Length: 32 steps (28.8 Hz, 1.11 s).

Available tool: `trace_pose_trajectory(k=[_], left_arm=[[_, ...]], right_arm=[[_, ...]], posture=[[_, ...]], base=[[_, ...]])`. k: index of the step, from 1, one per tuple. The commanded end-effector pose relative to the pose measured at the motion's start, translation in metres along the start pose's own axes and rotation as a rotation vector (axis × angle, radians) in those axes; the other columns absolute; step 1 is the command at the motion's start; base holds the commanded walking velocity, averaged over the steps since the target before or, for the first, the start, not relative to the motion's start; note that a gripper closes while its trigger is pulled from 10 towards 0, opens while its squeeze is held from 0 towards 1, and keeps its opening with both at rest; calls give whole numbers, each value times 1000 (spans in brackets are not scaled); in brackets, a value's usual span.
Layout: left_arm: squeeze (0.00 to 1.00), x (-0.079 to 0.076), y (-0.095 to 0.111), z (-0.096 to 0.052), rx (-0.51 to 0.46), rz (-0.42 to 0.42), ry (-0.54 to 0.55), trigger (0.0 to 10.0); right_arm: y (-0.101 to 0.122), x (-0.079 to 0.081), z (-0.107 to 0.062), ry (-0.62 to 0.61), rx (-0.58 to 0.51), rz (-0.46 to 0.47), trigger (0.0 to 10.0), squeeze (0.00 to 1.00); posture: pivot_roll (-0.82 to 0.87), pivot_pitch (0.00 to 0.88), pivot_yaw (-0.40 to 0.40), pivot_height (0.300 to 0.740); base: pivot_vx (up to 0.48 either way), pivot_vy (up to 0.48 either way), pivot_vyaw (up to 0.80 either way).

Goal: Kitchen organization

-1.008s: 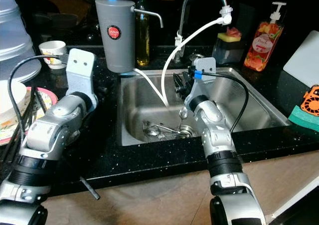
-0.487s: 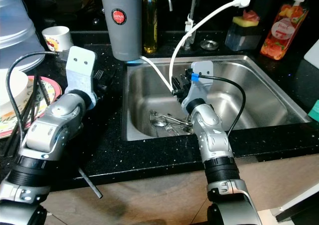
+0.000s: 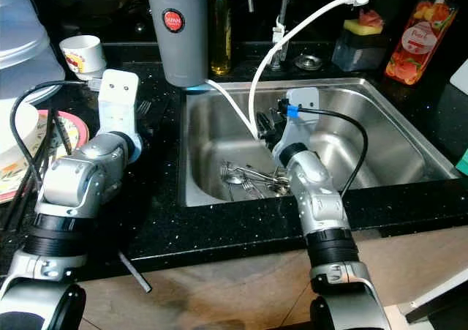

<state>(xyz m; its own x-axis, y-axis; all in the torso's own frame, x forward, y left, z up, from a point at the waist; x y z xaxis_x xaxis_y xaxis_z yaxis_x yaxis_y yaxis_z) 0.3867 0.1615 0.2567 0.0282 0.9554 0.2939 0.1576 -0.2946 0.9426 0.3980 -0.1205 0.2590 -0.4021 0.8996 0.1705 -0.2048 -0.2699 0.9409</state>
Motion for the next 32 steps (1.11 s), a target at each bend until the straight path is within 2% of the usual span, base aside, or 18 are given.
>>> trace_pose_trajectory(k=[1,8,11,14,18,23,28,32], left_arm=[[0,5,-1,5,-7,48,22,10000],[0,13,4,17,-99,104,22,10000],[0,15,4,20,-86,113,22,10000],[0,15,6,21,-48,65,5,10000],[0,5,2,20,22,87,-54,10000],[0,2,5,19,22,88,-78,10000],[0,-2,4,13,103,124,-110,10000],[0,-1,2,12,125,111,-112,10000]], right_arm=[[-2,0,2,8,16,6,10000,0],[-3,4,4,26,23,2,10000,0],[-3,5,5,32,23,-1,10000,0],[0,5,6,39,20,-10,10000,0],[3,4,7,44,16,-21,10000,0],[5,3,8,50,13,-24,10000,0],[6,6,10,65,15,-27,10000,0],[6,7,11,71,14,-29,10000,0]], posture=[[-24,170,-25,740],[-24,168,-30,740],[-25,166,-29,740],[-26,162,-29,740],[-27,162,-32,740],[-27,160,-38,740],[-24,157,-44,740],[-24,156,-45,740]], base=[[0,0,0],[0,0,0],[0,0,0],[0,0,0],[0,0,0],[0,0,0],[0,0,0],[0,0,0]])
Point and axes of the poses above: a point about 5 cm out from each wrist's last joint towards the gripper, its own z axis pointing out of the wrist towards the gripper, its own y axis along the axis of the wrist's last joint, x = y × z, the point moved 2 cm from there along z, pointing out of the wrist towards the gripper, and after that the axes turned 9 degrees about z, right-handed, at the moved point
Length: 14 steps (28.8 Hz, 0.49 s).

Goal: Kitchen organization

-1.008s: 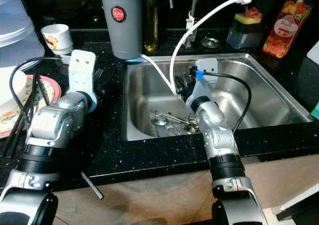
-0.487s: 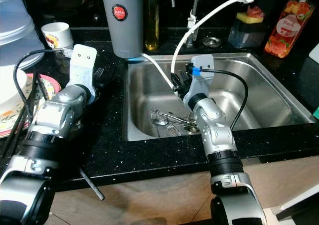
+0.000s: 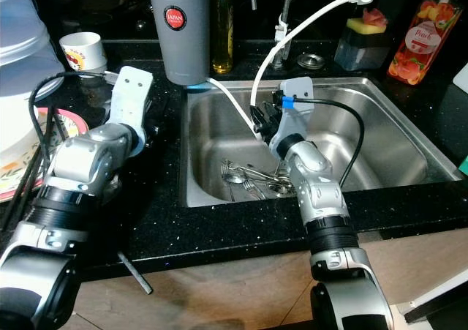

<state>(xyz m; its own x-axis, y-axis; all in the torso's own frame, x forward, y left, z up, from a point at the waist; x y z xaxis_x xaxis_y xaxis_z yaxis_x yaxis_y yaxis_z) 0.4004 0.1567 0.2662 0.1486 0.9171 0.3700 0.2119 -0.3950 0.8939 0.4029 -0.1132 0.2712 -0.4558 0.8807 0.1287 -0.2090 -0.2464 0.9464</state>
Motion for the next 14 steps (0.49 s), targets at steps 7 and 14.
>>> trace_pose_trajectory(k=[7,14], left_arm=[[0,0,-12,-1,74,-2,-31,0],[0,1,-11,-2,70,7,-23,0]], right_arm=[[-1,1,2,13,7,-9,10000,0],[-2,1,1,12,9,-8,10000,0]], posture=[[-26,154,-47,740],[-27,145,-47,740]], base=[[0,0,0],[0,0,0]])
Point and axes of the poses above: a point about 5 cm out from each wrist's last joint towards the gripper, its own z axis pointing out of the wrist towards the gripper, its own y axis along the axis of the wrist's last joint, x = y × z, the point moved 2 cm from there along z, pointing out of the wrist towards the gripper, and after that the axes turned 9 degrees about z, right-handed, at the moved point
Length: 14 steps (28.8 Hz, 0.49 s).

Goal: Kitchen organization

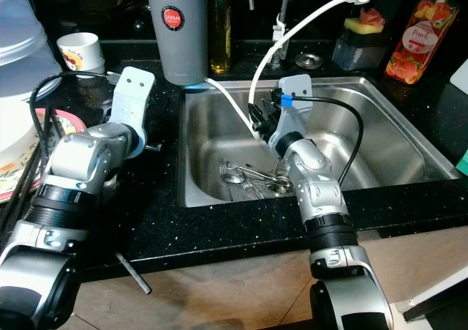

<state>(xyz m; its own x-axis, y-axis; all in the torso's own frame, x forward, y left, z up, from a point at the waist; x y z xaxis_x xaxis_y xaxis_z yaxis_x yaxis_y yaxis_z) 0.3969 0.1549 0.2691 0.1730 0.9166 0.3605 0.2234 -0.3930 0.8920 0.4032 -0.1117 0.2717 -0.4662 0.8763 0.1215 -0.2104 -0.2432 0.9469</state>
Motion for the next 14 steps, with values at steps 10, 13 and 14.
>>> trace_pose_trajectory(k=[10,13,14], left_arm=[[0,12,0,-1,-15,-21,73,0],[0,13,9,-2,-74,-48,89,0],[0,14,14,-3,-110,-65,95,0]], right_arm=[[-2,-2,0,-3,7,-1,10000,0],[-2,-2,0,-5,6,-1,10000,0],[-2,-2,0,-6,5,-1,10000,0]], posture=[[-28,138,-44,740],[-28,138,-45,740],[-27,139,-44,740]], base=[[0,0,0],[0,0,0],[0,0,0]])
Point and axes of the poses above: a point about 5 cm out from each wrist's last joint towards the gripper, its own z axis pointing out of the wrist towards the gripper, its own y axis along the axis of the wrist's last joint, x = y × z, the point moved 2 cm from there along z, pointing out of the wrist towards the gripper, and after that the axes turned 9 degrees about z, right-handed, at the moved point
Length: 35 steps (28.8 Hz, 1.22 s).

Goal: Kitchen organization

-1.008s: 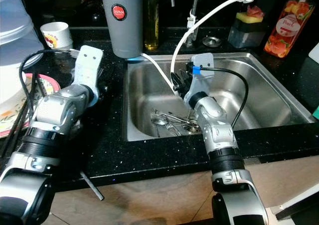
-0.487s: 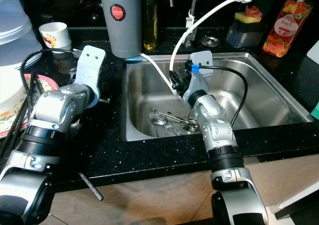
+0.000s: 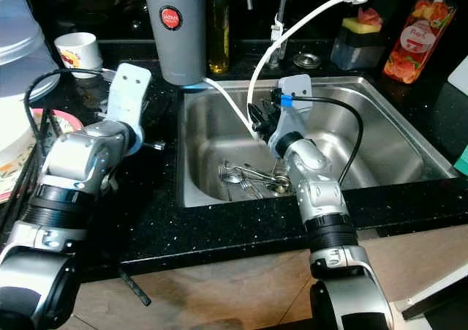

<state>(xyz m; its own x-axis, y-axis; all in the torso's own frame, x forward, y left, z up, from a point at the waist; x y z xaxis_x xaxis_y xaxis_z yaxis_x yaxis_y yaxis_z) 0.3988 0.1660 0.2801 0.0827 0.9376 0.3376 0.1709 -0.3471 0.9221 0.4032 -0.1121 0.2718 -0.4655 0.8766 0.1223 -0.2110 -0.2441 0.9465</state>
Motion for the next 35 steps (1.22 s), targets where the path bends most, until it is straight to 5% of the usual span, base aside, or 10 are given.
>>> trace_pose_trajectory(k=[1,7,11,13,14,16,30,31,35], left_arm=[[0,0,14,-2,-79,-41,17,0],[0,4,44,-11,-250,-156,17,0],[0,9,20,-2,-91,-17,77,118],[0,14,8,2,-47,45,110,9451],[0,15,5,4,-40,54,123,9451],[1000,22,-2,8,-21,153,167,10000],[1000,34,-17,26,-28,185,175,10000],[0,34,-16,28,-54,169,158,10000],[0,33,-11,33,-114,183,127,10000]], right_arm=[[-2,-2,0,-6,5,-1,10000,0],[0,-4,0,-11,1,-1,10000,0],[-1,-3,0,-11,4,0,10000,0],[-2,-3,0,-10,6,1,10000,0],[-2,-3,0,-10,7,1,10000,0],[-3,-3,-1,-7,12,1,10000,0],[-2,-3,0,-6,11,1,10000,0],[-2,-3,0,-5,12,-1,10000,0],[-1,-3,0,-2,12,-6,10000,0]], posture=[[-27,139,-44,740],[-28,142,-44,740],[-25,144,-41,740],[-27,146,-41,740],[-27,147,-41,740],[-27,147,-41,740],[-31,171,-44,740],[-31,171,-44,740],[-36,175,-43,740]], base=[[0,0,0],[0,0,0],[0,0,0],[0,0,0],[0,0,0],[0,0,0],[0,0,0],[0,0,0],[0,0,0]])
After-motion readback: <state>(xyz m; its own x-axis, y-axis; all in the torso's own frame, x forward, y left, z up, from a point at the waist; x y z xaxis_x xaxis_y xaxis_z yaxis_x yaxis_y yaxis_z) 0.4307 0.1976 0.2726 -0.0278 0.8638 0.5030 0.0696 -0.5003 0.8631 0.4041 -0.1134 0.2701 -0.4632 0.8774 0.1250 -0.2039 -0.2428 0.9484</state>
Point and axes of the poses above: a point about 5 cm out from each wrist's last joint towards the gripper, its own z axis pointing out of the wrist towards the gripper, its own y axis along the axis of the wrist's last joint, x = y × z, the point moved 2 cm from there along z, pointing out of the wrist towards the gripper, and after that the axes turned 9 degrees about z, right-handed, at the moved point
